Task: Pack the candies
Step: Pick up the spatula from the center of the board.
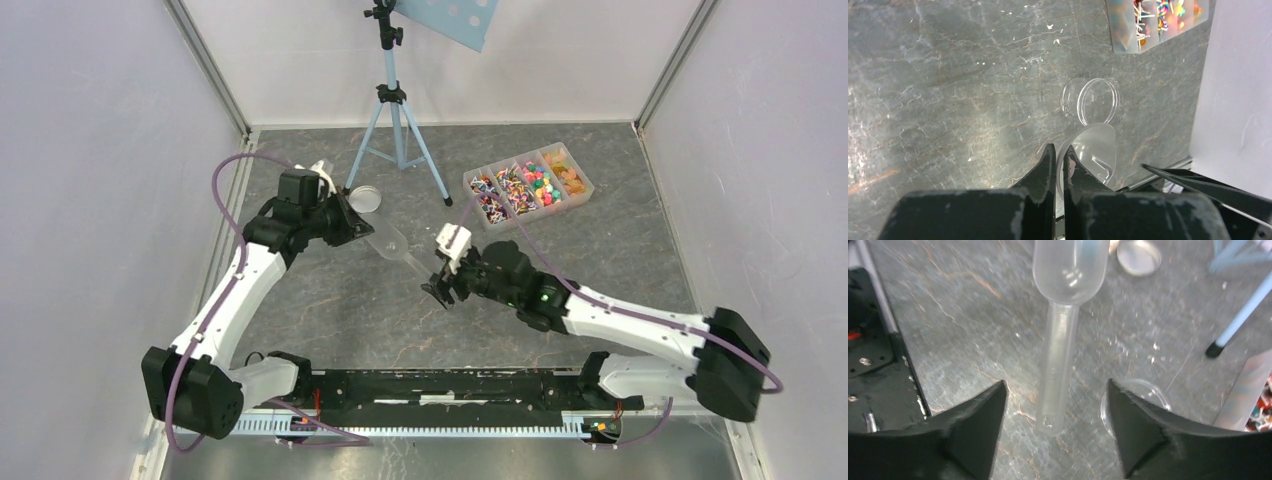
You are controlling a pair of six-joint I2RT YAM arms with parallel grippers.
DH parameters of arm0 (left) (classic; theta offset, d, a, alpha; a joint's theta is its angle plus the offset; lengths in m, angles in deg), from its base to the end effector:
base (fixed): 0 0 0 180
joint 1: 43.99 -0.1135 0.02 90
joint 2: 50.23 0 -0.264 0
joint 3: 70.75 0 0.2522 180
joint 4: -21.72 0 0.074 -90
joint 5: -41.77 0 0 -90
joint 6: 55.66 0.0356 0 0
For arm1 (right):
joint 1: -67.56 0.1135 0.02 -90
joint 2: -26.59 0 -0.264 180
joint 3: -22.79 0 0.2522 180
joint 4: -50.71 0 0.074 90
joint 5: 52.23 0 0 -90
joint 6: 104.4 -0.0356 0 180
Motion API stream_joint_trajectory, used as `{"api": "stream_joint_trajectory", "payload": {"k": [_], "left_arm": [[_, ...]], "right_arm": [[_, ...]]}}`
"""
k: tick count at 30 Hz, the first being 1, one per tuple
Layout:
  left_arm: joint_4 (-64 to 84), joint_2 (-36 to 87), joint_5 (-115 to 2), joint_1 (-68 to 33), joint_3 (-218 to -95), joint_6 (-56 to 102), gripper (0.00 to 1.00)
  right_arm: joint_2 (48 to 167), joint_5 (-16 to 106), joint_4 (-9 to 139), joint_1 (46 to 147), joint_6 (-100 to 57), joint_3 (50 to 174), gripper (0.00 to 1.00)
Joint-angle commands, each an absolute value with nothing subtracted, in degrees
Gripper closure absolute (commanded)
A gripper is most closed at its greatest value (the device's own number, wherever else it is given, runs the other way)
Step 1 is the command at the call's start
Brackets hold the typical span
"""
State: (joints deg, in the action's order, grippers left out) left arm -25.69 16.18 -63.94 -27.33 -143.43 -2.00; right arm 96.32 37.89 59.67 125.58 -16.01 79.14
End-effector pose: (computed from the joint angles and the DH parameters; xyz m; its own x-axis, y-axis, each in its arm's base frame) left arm 0.2335 -0.0799 0.3118 -0.7870 -0.3599 -0.5011 0.0062 0.8076 -0.5898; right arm 0.1457 0.2335 0.2611 -0.2251 -0.3075 -0.9246 -0.8433 0.5368 0.0268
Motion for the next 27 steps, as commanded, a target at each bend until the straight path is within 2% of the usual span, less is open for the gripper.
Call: {"api": "stream_joint_trajectory", "payload": {"k": [1, 2, 3, 7, 11, 15, 24, 26, 27], "left_arm": [[-26.02, 13.01, -71.64, -30.75, -142.71, -8.71, 0.98], [-26.30, 12.76, -72.22, -31.10, -142.51, -9.72, 0.98], [-25.93, 12.42, -73.62, -31.49, -141.86, -11.15, 0.98], [-20.93, 10.42, -77.36, -32.30, -137.45, -19.89, 0.98], [-13.99, 7.20, -79.03, -32.39, -131.70, -28.68, 0.98], [-13.57, 5.91, -79.15, -32.39, -129.97, -30.60, 0.98], [-13.76, 5.23, -79.42, -32.39, -128.20, -30.53, 0.98], [-13.52, 5.26, -79.99, -32.39, -127.81, -30.68, 0.98], [-13.35, 5.29, -80.33, -32.39, -127.76, -30.55, 0.98]], "right_arm": [[88.10, 43.95, 41.35, 125.63, -5.98, 71.91, 0.10], [86.68, 44.59, 38.89, 125.64, -4.90, 70.42, 0.05], [85.86, 44.72, 36.45, 125.70, -4.42, 69.39, 0.05], [86.38, 45.03, 30.48, 125.89, -4.46, 67.50, 0.11], [89.73, 42.14, 33.26, 126.52, -4.74, 70.30, 0.18], [91.42, 39.27, 33.86, 126.62, -2.46, 71.09, 0.25], [93.60, 41.03, 35.55, 126.53, -2.86, 72.83, 0.58], [94.41, 42.13, 36.54, 126.56, -3.06, 73.59, 0.58], [95.02, 42.94, 38.02, 126.53, -3.06, 74.27, 0.53]]}}
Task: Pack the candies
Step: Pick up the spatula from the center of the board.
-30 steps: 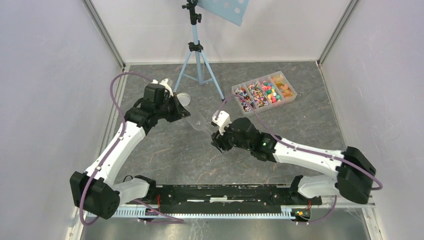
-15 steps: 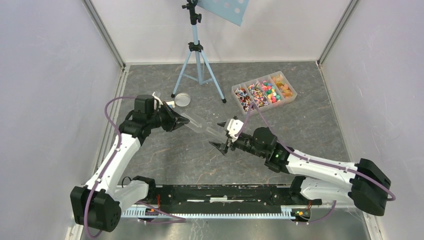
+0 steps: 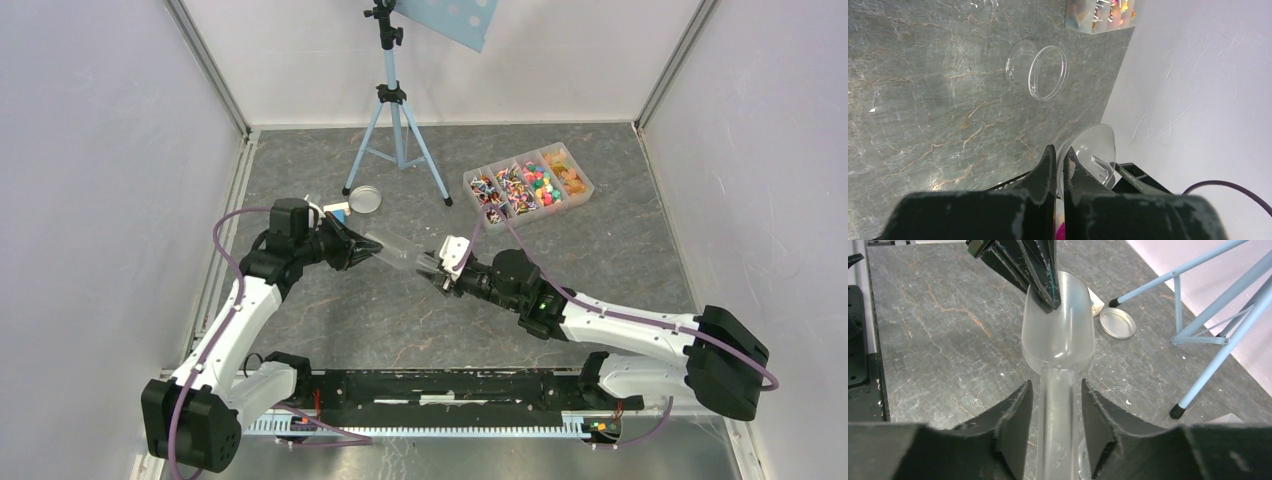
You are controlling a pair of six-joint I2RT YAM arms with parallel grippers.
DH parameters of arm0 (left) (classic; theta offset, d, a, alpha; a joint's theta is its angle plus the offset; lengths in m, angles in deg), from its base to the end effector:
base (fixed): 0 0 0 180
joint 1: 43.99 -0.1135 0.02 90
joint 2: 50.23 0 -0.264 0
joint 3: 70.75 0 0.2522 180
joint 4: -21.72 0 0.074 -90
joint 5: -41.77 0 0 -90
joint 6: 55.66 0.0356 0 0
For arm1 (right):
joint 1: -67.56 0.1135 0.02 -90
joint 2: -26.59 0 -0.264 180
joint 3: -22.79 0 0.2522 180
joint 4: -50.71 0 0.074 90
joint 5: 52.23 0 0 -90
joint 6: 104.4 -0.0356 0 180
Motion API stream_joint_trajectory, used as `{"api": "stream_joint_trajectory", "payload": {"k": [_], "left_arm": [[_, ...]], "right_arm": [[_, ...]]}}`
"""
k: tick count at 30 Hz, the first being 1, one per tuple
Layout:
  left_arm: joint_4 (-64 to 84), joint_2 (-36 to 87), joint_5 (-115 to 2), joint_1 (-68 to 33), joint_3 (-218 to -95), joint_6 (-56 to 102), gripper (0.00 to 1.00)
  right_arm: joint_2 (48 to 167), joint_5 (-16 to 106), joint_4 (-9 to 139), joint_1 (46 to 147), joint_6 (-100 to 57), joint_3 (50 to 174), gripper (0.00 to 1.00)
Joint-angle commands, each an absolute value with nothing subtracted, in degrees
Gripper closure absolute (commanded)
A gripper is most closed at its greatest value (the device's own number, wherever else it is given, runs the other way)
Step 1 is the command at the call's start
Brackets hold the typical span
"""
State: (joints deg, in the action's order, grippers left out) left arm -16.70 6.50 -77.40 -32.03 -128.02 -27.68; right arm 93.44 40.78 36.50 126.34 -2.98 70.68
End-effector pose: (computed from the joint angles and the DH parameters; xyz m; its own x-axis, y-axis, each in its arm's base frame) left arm 0.2021 -0.0606 0.2721 -0.7740 -0.6243 -0.1060 -0.2690 0.4757 -0.8374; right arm 0.1352 0.2267 0.2652 0.1324 -0.1630 -0.9777 -0.8722 0.4495 -0.1931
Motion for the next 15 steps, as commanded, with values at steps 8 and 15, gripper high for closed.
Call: {"api": "stream_joint_trajectory", "payload": {"k": [8, 15], "left_arm": [[-13.74, 5.26, -80.93, -32.48, -127.02, -29.48, 0.98], [-13.71, 5.34, -82.33, -33.43, -126.62, -29.47, 0.98]], "right_arm": [[97.46, 43.99, 43.96, 126.42, -2.96, 77.52, 0.53], [96.52, 45.06, 47.70, 124.21, -3.39, 76.58, 0.42]]}}
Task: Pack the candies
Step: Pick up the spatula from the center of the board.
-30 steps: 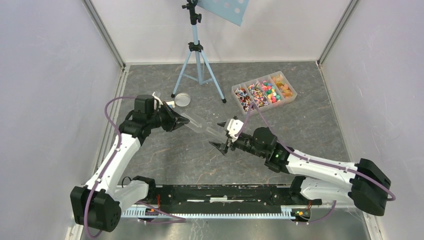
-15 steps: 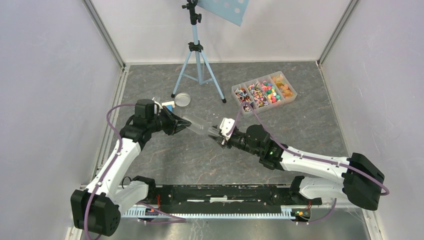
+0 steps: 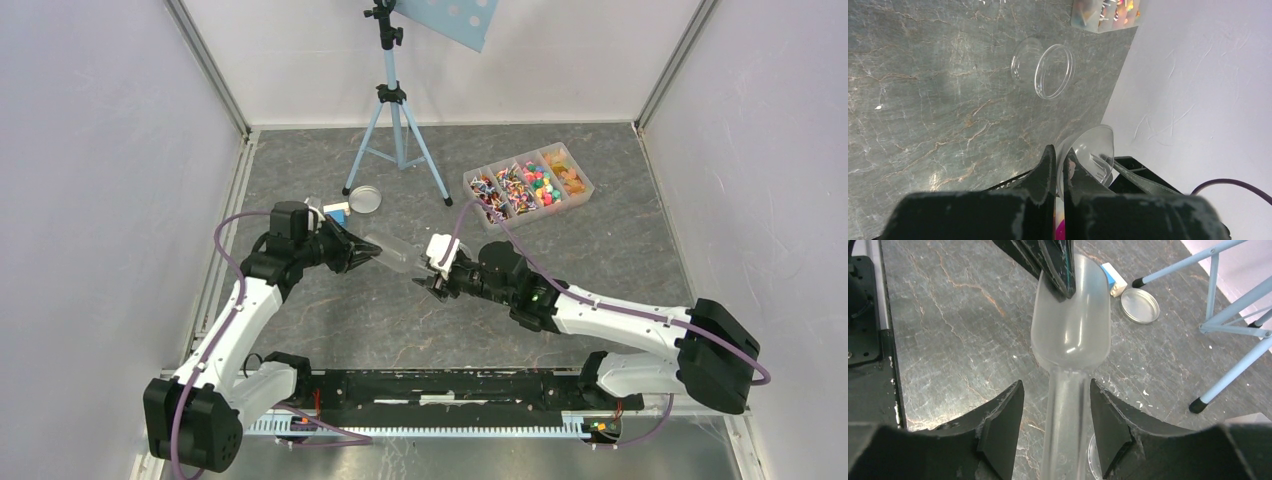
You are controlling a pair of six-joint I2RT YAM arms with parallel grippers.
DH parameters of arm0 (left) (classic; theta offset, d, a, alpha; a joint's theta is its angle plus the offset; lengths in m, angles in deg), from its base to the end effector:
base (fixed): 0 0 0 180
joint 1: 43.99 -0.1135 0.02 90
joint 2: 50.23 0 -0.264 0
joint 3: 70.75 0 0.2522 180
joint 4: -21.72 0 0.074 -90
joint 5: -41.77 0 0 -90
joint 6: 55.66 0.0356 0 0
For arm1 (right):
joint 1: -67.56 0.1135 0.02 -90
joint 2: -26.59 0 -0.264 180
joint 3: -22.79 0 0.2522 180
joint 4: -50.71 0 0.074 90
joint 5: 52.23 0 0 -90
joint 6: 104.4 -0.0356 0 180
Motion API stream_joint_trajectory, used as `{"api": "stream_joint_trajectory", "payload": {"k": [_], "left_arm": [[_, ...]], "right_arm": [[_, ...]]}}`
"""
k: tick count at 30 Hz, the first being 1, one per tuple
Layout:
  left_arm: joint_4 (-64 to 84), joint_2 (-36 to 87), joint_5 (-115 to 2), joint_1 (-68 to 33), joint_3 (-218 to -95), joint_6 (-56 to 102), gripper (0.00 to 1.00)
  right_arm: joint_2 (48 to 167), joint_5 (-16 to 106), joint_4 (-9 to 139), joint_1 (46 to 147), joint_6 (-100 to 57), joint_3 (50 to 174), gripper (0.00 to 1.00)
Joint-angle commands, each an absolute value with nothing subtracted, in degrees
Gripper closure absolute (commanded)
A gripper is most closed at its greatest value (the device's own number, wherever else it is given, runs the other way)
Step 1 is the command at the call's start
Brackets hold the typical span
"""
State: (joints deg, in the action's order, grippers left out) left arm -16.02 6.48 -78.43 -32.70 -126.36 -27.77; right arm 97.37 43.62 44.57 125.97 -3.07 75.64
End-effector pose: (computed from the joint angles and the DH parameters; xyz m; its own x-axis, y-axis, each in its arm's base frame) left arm 0.2013 -0.0584 0.2636 -0.7768 -0.6239 -0.0855 -0.2847 0.4691 -0.8360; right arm 0.1437 0.2405 0.2628 0.0718 -0.2563 -0.9639 -0.9031 0.3934 -0.1719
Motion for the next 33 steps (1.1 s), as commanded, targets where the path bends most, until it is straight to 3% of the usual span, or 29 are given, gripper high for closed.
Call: {"api": "stream_joint_trajectory", "payload": {"k": [1, 8, 10, 13, 19, 22, 27, 33], "left_arm": [[-13.74, 5.27, -82.34, -33.61, -126.66, -29.45, 0.98], [-12.21, 5.31, -83.02, -33.98, -125.99, -31.22, 0.98], [-11.56, 5.23, -83.28, -33.99, -125.47, -31.80, 0.98], [-10.50, 5.27, -84.21, -33.97, -124.87, -32.56, 0.98], [-8.00, 4.83, -85.48, -33.97, -122.81, -34.81, 0.98], [-6.66, 4.83, -85.96, -33.97, -122.11, -35.55, 0.98], [-6.27, 4.83, -86.72, -34.06, -121.85, -35.60, 0.98], [-6.35, 4.67, -86.87, -34.32, -121.86, -35.54, 0.98]], "right_arm": [[96.31, 45.79, 47.96, 123.71, -3.56, 76.18, 0.42], [94.39, 47.85, 46.00, 123.02, -3.50, 73.60, 0.47], [94.93, 47.80, 46.09, 122.96, -3.41, 73.89, 0.39], [95.82, 48.05, 46.25, 122.74, -3.45, 74.34, 0.37], [96.02, 49.55, 45.00, 121.65, -4.54, 74.26, 0.53], [96.39, 49.81, 45.37, 121.22, -4.58, 74.37, 0.44], [97.66, 50.05, 48.39, 120.17, -4.39, 75.35, 0.40], [98.10, 52.55, 50.77, 118.98, -4.23, 75.76, 0.46]]}}
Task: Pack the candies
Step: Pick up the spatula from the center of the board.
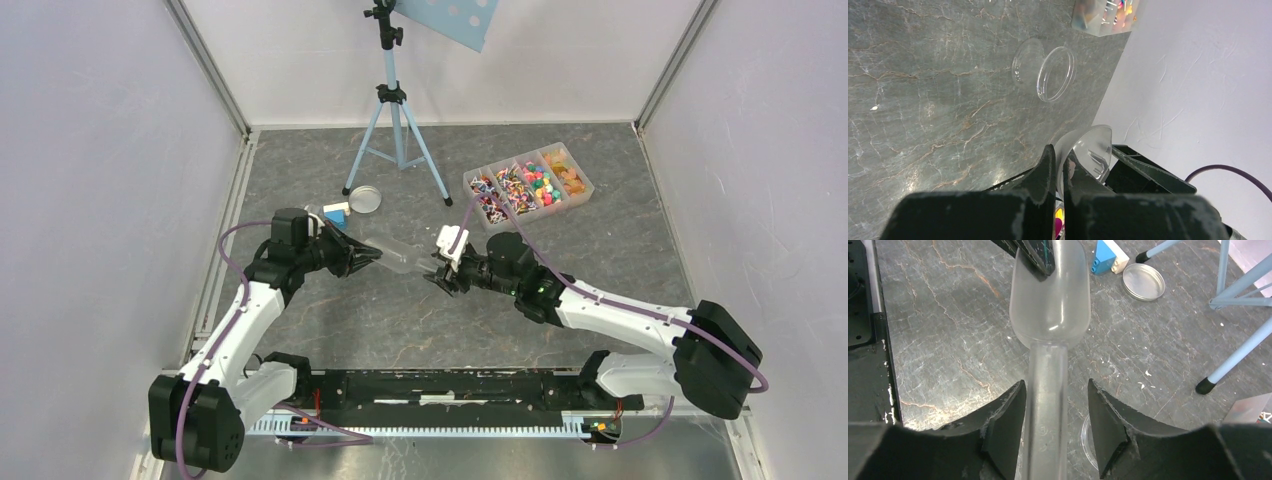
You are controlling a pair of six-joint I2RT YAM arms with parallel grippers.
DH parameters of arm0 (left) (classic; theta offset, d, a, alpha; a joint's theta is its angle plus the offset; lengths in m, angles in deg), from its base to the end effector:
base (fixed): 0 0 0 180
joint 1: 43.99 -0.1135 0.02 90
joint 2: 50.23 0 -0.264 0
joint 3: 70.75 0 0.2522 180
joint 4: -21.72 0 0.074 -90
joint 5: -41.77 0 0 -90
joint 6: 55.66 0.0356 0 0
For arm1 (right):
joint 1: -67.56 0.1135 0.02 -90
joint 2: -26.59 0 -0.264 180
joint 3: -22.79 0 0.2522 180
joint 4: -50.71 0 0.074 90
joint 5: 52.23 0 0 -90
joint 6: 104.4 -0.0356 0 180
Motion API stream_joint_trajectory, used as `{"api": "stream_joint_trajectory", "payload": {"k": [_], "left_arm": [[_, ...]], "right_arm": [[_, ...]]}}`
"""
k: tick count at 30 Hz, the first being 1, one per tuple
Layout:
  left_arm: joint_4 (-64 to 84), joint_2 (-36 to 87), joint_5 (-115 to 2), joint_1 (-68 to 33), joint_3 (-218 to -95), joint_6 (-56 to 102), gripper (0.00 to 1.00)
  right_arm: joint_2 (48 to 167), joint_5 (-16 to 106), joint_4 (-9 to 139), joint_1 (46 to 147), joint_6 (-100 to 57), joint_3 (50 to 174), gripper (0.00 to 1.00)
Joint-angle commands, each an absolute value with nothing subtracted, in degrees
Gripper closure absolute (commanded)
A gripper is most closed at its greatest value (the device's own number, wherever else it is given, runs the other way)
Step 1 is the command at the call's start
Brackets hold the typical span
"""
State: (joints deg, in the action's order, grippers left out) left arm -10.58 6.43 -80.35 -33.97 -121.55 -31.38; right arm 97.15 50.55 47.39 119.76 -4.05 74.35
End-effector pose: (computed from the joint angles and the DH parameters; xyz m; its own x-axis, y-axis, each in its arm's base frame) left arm 0.2012 -0.0548 0.2440 -0.7598 -0.6497 -0.0239 -0.3247 0.4110 -0.8518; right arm 0.1625 0.2223 0.2510 -0.0011 -0.2872 -0.9579 -0.9162 0.3841 -0.1142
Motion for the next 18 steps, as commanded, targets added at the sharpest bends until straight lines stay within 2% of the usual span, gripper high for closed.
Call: {"api": "stream_joint_trajectory", "payload": {"k": [1, 3, 5, 6, 10, 12, 15, 18], "left_arm": [[-6.26, 4.74, -86.95, -34.30, -121.87, -35.54, 0.98], [-6.27, 4.74, -86.99, -34.41, -121.88, -35.59, 0.98], [-6.27, 4.71, -86.95, -34.52, -121.95, -35.50, 0.98], [-6.27, 4.70, -86.91, -34.55, -121.79, -35.47, 0.98], [-6.12, 4.78, -86.82, -34.66, -121.47, -35.80, 0.98], [-5.91, 4.53, -86.67, -34.67, -121.22, -36.10, 0.98], [-5.88, 4.00, -86.02, -34.61, -120.75, -36.29, 0.98], [-5.87, 3.14, -84.88, -34.68, -120.11, -36.36, 0.95]], "right_arm": [[98.44, 53.01, 51.79, 118.98, -3.89, 76.26, 0.44], [99.29, 52.98, 54.05, 118.99, -3.29, 77.29, 0.36], [99.46, 52.99, 54.54, 118.91, -3.07, 77.34, 0.36], [99.45, 53.28, 54.58, 118.91, -2.98, 77.25, 0.40], [99.18, 54.36, 53.85, 118.93, -3.39, 77.01, 0.75], [98.69, 54.39, 52.95, 118.84, -3.71, 76.67, 0.87], [97.93, 53.74, 52.88, 118.46, -4.99, 77.17, 0.99], [96.50, 54.59, 54.24, 118.27, -6.14, 78.55, 1.00]]}}
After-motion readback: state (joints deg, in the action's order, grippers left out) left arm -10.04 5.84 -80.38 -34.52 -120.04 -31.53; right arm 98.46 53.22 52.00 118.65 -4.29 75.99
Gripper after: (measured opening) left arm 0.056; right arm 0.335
